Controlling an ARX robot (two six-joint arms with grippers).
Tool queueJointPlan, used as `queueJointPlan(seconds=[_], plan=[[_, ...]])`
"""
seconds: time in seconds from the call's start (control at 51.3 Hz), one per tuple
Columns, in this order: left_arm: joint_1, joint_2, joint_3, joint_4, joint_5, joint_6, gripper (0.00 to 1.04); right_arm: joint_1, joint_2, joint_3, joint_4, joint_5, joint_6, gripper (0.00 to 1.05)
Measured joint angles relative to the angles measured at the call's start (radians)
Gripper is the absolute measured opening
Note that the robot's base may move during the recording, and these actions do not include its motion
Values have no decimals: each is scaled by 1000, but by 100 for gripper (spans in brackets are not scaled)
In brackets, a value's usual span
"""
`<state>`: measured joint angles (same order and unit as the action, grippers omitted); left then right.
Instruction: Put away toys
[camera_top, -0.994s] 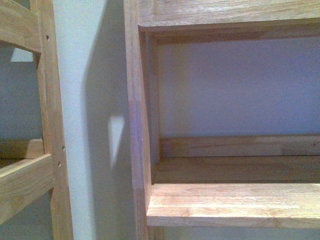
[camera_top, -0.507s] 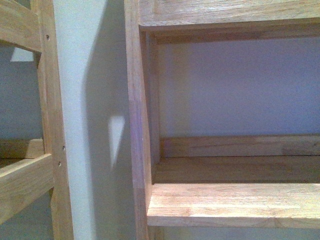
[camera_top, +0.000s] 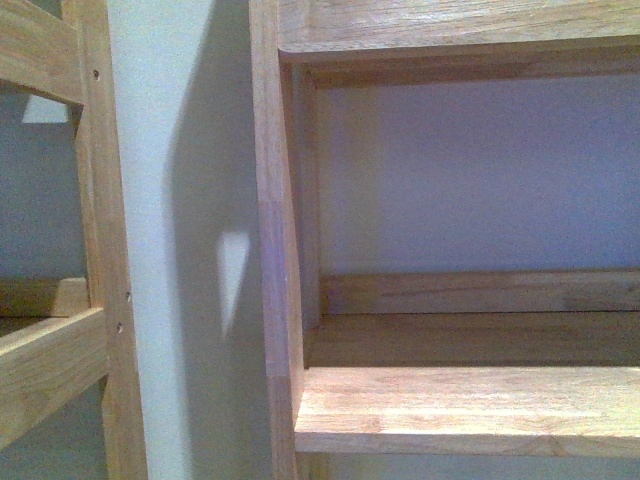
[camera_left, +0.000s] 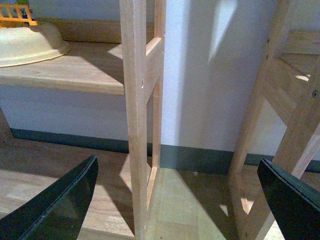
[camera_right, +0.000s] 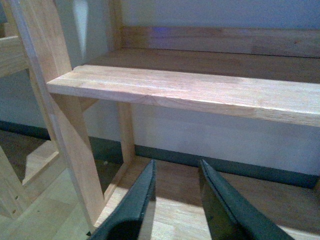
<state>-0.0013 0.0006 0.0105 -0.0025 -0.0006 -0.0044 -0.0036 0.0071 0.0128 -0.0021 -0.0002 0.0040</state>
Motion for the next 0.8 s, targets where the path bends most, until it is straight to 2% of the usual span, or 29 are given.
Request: queueJointPlan(seconds=[0.39,0.487,0.799], plan=[[0,0,0,0,0,0,99,0,0,0,0,0,0,87],[0,0,0,0,0,0,99,0,0,0,0,0,3,105],[0,0,0,0,0,0,99,0,0,0,0,0,-1,104]])
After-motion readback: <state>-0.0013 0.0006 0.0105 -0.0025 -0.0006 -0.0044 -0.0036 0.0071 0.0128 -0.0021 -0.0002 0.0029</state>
